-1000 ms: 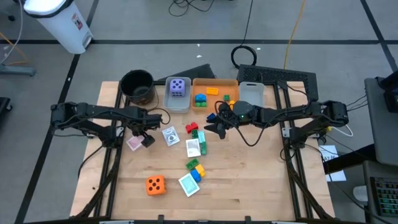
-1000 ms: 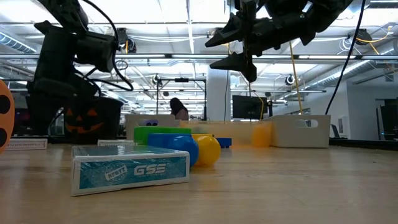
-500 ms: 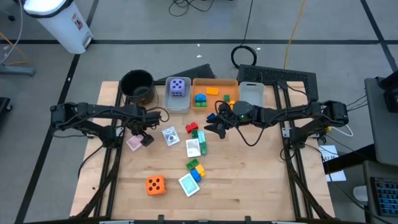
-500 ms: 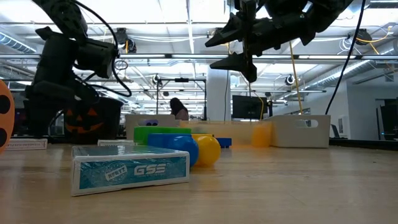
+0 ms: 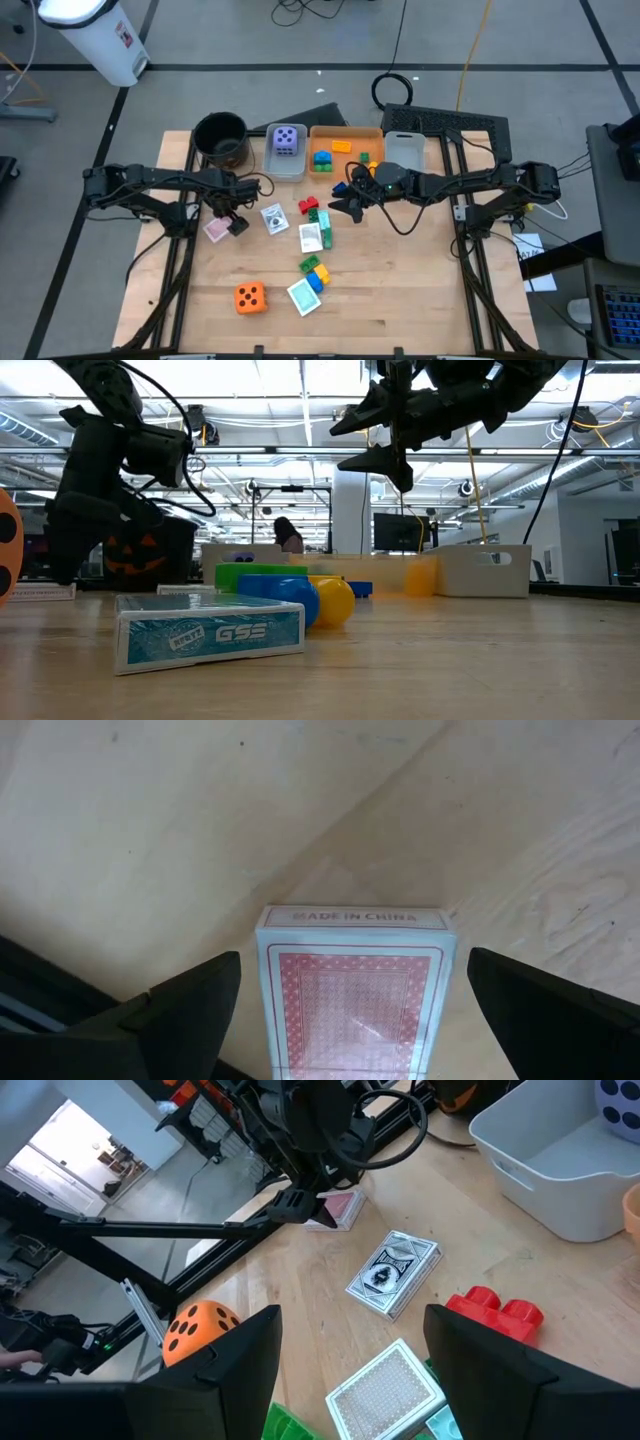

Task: Pick & Place Toys
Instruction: Put the red deck of cards into the right gray bin

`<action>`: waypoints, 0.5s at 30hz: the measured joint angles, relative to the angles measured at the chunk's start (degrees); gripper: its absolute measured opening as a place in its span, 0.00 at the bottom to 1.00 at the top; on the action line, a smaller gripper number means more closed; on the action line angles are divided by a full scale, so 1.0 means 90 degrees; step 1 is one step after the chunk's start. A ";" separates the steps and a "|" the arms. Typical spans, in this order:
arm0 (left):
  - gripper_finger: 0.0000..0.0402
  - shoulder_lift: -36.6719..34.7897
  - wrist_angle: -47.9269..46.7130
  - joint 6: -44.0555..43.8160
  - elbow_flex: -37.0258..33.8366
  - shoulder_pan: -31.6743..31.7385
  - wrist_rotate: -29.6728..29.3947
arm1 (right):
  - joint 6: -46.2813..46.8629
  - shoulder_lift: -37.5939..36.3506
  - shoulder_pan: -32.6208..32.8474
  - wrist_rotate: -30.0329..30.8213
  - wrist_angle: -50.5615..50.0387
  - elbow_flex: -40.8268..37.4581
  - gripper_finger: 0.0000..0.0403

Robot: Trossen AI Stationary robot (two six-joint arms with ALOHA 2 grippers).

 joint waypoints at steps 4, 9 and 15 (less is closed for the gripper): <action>0.98 0.0000 0.0031 -0.0001 0.0000 0.0000 0.0041 | 0.0000 0.0000 0.0000 0.0000 0.0000 0.0000 0.58; 0.98 0.0000 0.0089 -0.0097 -0.0002 0.0000 0.0034 | -0.0016 0.0000 0.0000 0.0000 0.0000 -0.0001 0.58; 0.98 0.0000 0.0209 -0.0342 -0.0388 0.0000 0.0342 | -0.0049 0.0000 0.0000 -0.0002 0.0000 0.0000 0.58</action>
